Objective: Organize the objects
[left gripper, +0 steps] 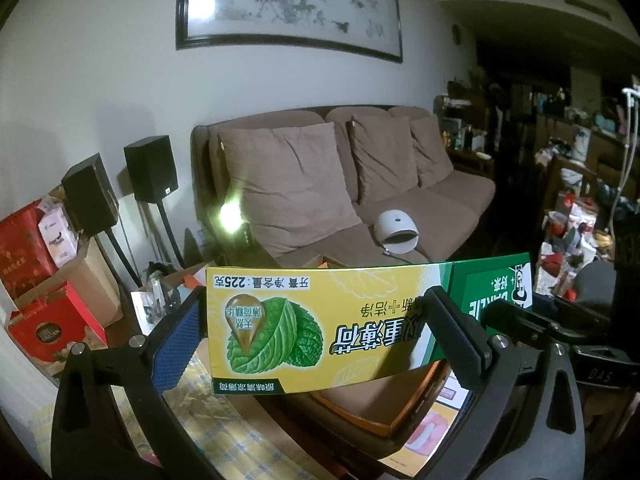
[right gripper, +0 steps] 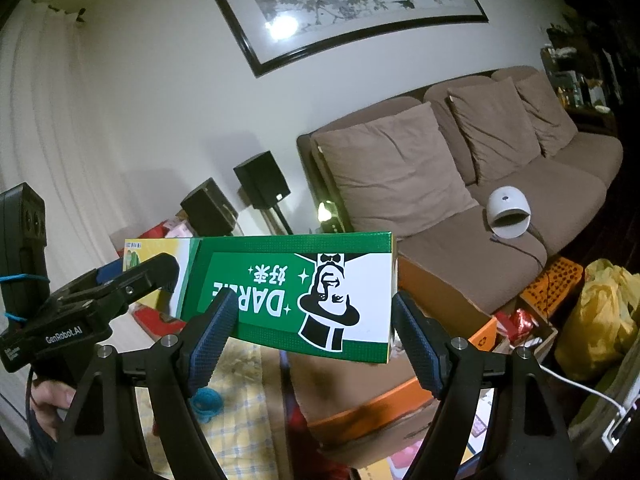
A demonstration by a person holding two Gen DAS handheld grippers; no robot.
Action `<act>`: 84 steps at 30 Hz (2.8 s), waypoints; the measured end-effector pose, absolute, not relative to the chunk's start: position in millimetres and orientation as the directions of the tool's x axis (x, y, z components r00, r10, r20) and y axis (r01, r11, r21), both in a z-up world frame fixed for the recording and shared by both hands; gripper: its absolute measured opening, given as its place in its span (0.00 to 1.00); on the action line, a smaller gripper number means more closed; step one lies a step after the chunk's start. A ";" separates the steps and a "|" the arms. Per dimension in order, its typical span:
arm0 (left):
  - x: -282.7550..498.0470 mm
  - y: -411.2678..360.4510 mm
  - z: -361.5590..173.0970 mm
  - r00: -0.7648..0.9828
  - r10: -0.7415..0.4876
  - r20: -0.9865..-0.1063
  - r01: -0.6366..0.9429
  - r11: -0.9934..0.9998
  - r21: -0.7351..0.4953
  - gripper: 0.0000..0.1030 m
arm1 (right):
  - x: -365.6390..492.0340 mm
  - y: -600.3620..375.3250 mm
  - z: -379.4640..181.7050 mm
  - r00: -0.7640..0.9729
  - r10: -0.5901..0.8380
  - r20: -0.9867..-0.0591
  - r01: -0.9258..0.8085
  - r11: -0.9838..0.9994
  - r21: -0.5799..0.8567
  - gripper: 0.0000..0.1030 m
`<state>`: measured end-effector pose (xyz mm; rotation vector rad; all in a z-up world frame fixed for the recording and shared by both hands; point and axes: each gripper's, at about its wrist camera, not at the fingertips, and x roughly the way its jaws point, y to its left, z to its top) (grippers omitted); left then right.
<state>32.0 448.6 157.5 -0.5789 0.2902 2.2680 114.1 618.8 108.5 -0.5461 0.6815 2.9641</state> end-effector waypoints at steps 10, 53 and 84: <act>23.9 458.9 149.9 -0.591 0.630 -0.504 -0.735 -0.678 0.016 1.00 | 108.9 630.2 100.5 -0.930 -0.005 -0.368 -0.159 -0.896 0.413 0.78; 4.3 492.6 117.2 -0.548 0.627 -0.554 -0.756 -0.655 0.007 1.00 | 90.4 655.3 71.0 -0.900 0.012 -0.435 -0.223 -0.872 0.437 0.78; -5.0 500.9 90.6 -0.527 0.607 -0.594 -0.754 -0.656 -0.002 1.00 | 76.6 663.9 48.7 -0.877 -0.005 -0.480 -0.242 -0.859 0.452 0.78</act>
